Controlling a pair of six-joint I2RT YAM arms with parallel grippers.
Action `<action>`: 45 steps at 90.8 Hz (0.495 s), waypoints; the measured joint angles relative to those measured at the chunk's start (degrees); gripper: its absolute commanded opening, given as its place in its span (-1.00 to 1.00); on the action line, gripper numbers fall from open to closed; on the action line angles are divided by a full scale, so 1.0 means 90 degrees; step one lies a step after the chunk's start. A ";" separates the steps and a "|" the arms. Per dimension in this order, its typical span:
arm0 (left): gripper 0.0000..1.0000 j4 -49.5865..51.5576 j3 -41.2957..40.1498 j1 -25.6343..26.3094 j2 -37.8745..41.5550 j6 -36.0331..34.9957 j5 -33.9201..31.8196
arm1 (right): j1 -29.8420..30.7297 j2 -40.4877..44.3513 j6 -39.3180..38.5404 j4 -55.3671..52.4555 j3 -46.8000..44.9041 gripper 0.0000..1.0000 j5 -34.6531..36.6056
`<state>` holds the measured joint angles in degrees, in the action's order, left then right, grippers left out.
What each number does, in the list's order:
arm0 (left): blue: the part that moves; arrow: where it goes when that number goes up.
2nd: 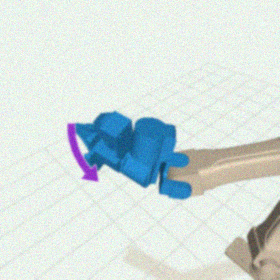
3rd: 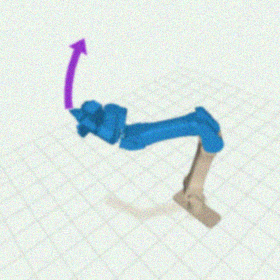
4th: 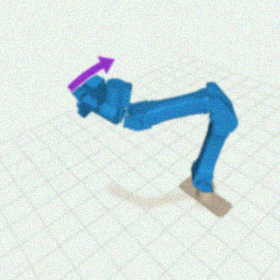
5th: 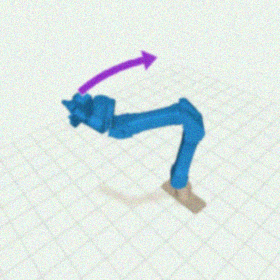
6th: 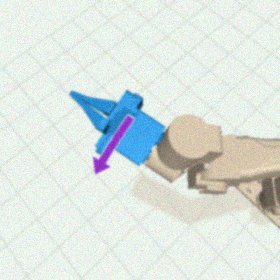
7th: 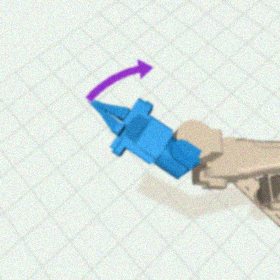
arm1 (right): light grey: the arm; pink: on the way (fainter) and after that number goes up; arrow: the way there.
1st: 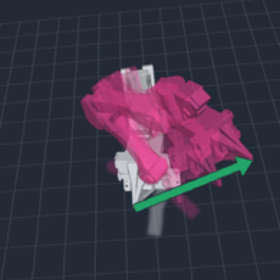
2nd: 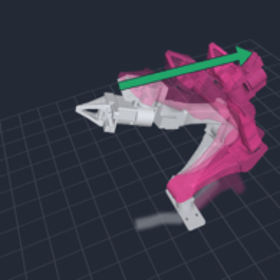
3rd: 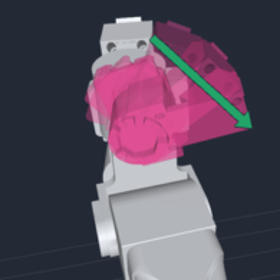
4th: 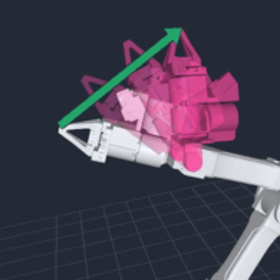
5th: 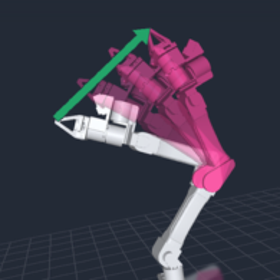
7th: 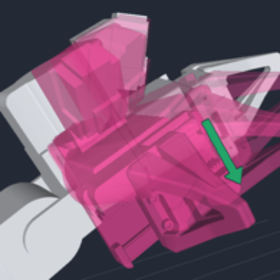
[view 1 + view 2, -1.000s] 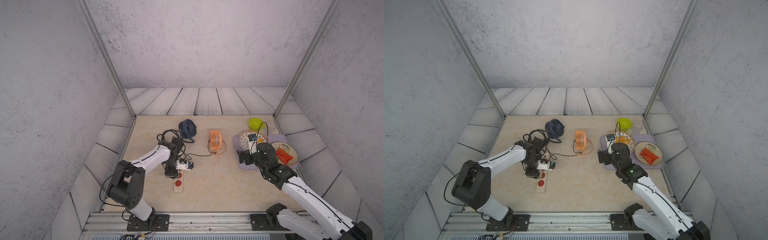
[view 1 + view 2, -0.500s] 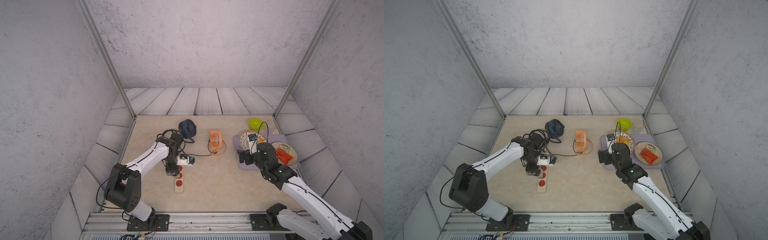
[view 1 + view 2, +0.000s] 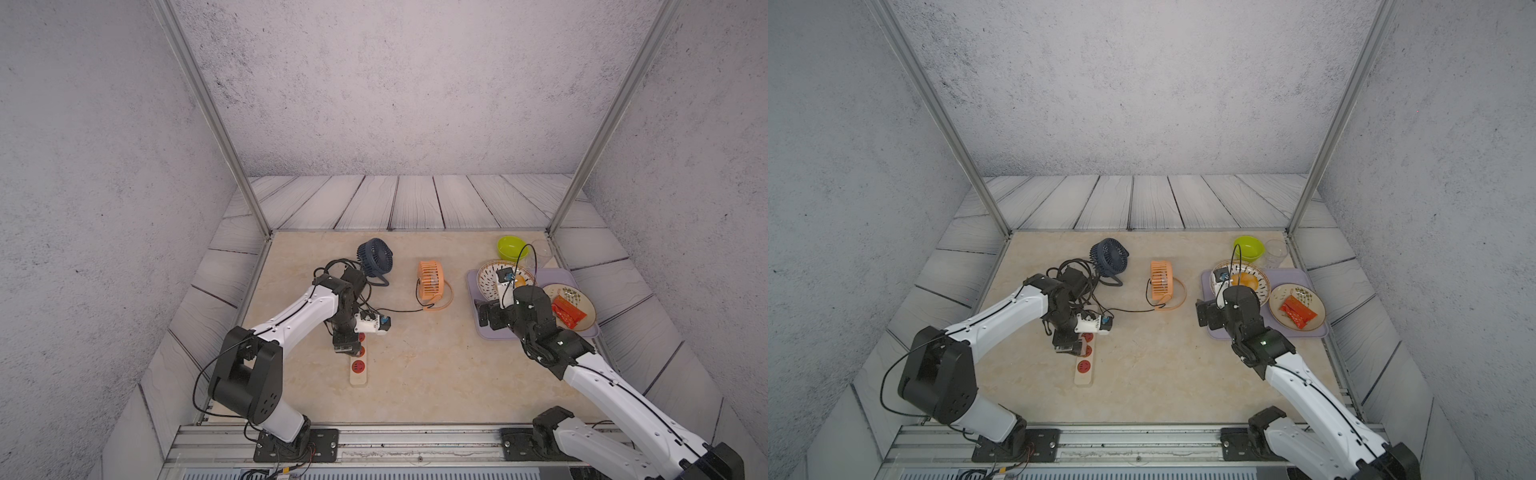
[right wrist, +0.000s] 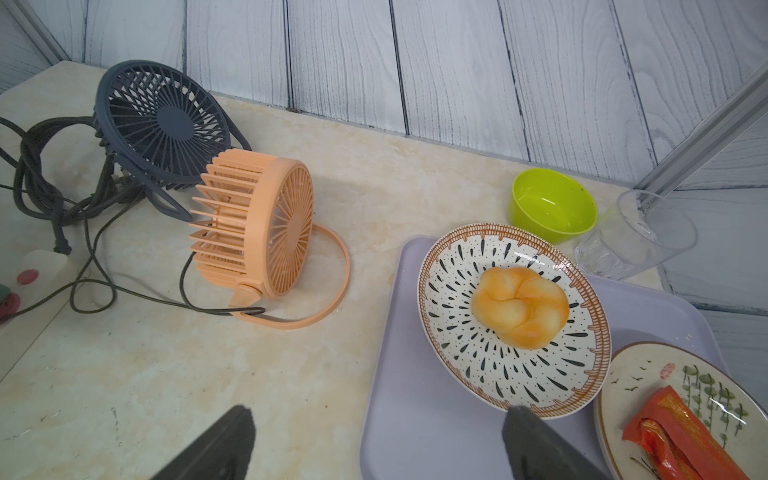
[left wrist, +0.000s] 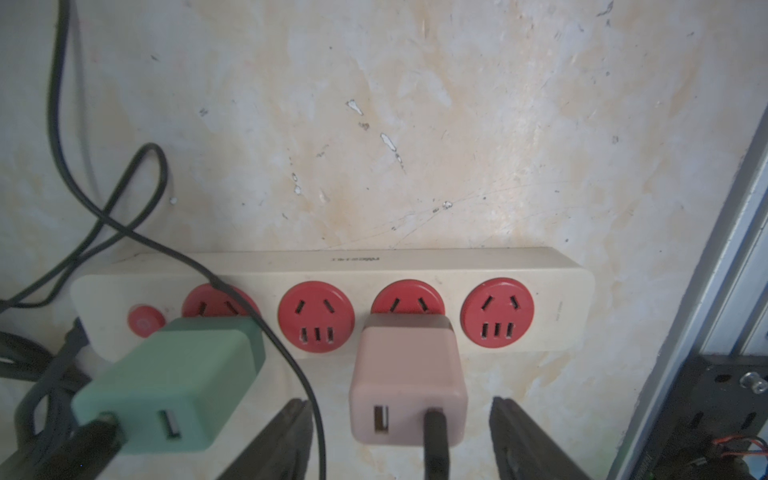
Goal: Plug the desk fan into the power strip
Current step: Insert the plug into the socket.
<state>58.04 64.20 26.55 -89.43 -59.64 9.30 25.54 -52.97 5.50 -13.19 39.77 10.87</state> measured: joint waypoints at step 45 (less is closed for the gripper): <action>0.15 -0.0015 -0.0022 0.0075 -0.0177 0.0000 0.0073 | -0.0019 0.0000 0.0002 0.0002 0.0000 0.98 0.0000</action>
<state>57.91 64.01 27.22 -91.02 -59.64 9.96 25.36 -52.97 5.52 -13.17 39.77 10.87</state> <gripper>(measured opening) 0.591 0.989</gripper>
